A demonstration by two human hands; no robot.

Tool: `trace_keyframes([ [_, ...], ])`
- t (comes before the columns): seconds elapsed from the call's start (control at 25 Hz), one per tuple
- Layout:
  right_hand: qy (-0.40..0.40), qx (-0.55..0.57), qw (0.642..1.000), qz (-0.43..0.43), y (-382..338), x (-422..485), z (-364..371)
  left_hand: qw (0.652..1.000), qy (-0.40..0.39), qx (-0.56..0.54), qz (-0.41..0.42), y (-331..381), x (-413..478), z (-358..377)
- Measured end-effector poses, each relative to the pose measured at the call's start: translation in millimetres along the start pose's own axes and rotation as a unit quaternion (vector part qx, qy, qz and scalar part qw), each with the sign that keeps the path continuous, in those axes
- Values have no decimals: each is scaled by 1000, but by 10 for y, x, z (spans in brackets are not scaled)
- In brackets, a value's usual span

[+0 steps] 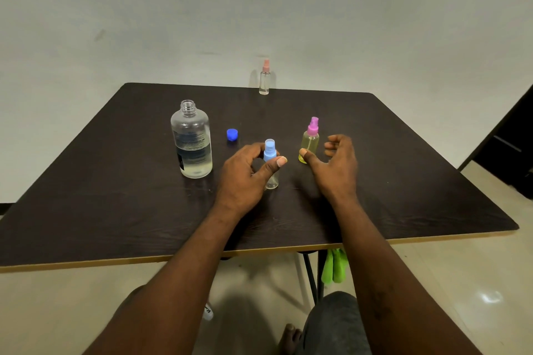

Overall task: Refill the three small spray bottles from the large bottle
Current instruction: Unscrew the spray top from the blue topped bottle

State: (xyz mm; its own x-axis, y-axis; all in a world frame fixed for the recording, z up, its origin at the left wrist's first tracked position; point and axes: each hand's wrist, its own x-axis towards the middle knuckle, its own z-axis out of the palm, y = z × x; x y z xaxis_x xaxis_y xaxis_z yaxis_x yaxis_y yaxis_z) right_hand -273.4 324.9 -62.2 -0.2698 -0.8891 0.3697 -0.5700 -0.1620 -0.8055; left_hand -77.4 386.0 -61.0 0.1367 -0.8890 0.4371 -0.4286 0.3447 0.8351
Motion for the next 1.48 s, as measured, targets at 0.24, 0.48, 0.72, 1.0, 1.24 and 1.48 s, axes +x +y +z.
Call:
trace_keyframes([
  [0.24, -92, 87, 990, -57, -126, -385, -114, 998, -22, -39, -39, 69, -22, -27],
  [0.48, -286, 20, 952, -110, -264, -583, -37, 992, -59, -88, -65, 124, -15, -96],
  [0.72, -246, -64, 957, -137, -258, -608, 16, 959, -113, -250, -70, 99, -42, -226],
  [1.0, -235, -74, 958, -144, -252, -604, 45, 958, -50, -271, -77, 76, -66, -207],
  [1.24, -229, -66, 959, -152, -262, -603, 41, 958, -54, -273, -74, 121, -93, -133],
  [1.48, -219, -49, 961, -162, -248, -613, 38, 985, 22, -157, -69, 203, -72, -4],
])
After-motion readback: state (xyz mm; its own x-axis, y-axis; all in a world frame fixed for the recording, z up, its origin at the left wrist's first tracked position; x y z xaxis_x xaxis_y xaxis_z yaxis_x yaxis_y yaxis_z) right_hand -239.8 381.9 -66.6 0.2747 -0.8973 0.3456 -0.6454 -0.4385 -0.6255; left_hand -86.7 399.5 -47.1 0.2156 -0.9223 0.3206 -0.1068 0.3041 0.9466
